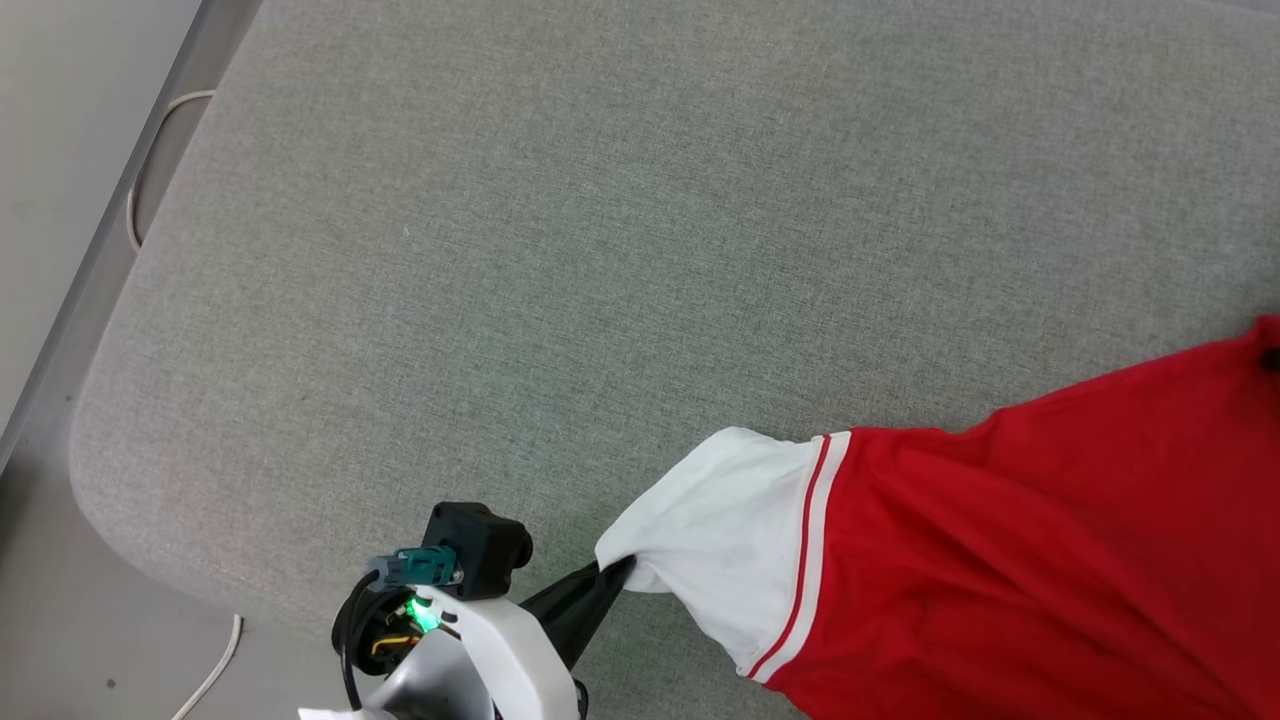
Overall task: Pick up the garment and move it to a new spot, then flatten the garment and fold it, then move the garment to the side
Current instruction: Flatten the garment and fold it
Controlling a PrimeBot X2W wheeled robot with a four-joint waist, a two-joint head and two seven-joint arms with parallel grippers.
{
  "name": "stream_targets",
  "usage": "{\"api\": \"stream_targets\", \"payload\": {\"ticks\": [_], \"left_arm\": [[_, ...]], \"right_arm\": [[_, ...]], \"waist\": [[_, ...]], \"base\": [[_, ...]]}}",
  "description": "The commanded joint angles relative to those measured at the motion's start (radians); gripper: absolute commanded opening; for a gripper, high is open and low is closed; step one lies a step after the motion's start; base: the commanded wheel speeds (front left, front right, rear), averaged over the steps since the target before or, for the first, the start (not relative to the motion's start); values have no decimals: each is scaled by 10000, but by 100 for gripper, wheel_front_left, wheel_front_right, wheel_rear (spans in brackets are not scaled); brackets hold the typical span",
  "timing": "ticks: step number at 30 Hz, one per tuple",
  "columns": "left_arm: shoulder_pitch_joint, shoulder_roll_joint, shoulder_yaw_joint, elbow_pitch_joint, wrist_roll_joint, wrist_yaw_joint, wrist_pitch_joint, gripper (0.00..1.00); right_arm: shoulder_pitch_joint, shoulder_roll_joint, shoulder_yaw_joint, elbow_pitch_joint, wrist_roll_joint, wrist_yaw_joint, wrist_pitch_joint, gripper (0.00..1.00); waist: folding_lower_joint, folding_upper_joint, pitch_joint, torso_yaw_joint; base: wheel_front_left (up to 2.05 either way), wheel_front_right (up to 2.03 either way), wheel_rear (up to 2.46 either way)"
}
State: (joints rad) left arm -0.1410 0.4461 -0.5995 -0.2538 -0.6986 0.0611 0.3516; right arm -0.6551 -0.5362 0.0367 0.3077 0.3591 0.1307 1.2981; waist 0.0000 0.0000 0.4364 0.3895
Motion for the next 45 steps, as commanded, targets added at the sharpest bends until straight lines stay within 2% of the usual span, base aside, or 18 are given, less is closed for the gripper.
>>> {"api": "stream_targets", "payload": {"ticks": [1, 12, 26, 33, 45], "left_arm": [[-92, -37, 31, 57, -43, -20, -52, 0], [-27, 173, 540, 254, -82, 161, -534, 0], [355, 855, 1408, -257, -73, 623, -896, 0], [-15, 1256, 2441, -814, 195, 1118, -1502, 0], [-1334, 1791, 4155, -1949, 867, 1762, -2536, 0]], "right_arm": [[813, 293, 382, 406, 177, -2, -204, 0], [-88, 279, 498, 599, 722, -2, -2482, 0], [232, 45, 961, 512, 1636, -2, -5123, 0], [470, 18, 1041, -441, 2034, -4, -6444, 0], [974, 224, 391, -2634, 1956, -5, -7460, 0]], "waist": [[0, 0, -53, -15], [0, 0, -1135, -582], [0, 0, -2884, -1753], [0, 0, -3706, -2603], [0, 0, -4482, -3799]], "base": [[0, 0, 0], [0, 0, 0], [0, 0, 0], [0, 0, 0], [0, 0, 0]]}}
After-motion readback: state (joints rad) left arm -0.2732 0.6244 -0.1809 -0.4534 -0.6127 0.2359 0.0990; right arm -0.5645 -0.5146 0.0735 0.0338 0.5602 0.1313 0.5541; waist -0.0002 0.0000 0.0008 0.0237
